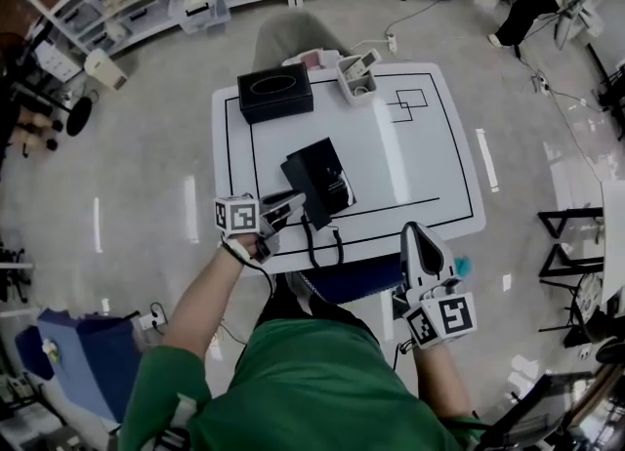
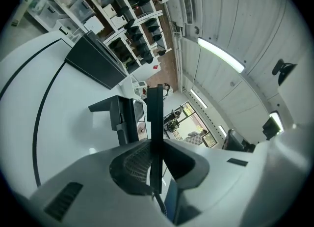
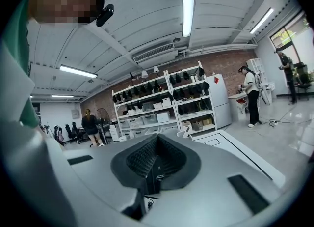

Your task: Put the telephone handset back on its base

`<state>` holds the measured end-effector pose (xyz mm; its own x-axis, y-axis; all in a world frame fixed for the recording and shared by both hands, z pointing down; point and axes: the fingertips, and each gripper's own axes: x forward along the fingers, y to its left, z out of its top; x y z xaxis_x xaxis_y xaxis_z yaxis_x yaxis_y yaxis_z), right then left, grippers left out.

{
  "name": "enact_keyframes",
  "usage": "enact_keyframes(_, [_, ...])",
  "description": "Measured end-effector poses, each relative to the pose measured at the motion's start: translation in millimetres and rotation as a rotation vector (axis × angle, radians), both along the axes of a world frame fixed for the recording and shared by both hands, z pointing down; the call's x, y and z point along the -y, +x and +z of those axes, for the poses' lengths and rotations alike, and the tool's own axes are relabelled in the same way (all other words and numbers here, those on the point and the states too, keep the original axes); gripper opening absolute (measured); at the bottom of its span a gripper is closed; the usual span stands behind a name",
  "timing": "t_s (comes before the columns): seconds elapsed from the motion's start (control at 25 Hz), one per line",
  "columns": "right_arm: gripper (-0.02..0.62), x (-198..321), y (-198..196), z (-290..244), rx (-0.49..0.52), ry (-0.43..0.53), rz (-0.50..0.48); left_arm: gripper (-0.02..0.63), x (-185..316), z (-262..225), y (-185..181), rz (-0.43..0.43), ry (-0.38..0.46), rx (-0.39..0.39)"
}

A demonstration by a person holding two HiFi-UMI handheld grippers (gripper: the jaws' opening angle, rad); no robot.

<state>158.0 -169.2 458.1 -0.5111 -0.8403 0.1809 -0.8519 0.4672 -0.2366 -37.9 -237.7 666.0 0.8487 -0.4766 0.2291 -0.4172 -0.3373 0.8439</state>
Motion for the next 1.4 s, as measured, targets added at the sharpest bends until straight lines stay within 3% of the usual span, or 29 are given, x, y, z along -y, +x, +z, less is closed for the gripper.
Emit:
enact_keyframes(0.72, [0.02,9.4,-15.2,12.4,-0.026,-0.053,0.143,0.081,33.4,47.7,3.2,0.065,-0.104,-0.079])
enact_keyframes(1.08, [0.02,6.1,-23.8,8.0,-0.019,-0.041,0.166,0.1,36.7,60.2,-2.6,0.0,-0.166,0.011])
enact_keyframes(1.24, [0.02,8.3,-27.4,4.8,-0.012,-0.029,0.162,0.143,36.9,62.1,-10.1,-0.01,-0.15,0.11])
enact_keyframes(1.4, [0.02,10.9,-29.2,-1.9,-0.009,-0.009,0.164,0.147,36.4,46.9,-25.9,-0.038,-0.13,0.124])
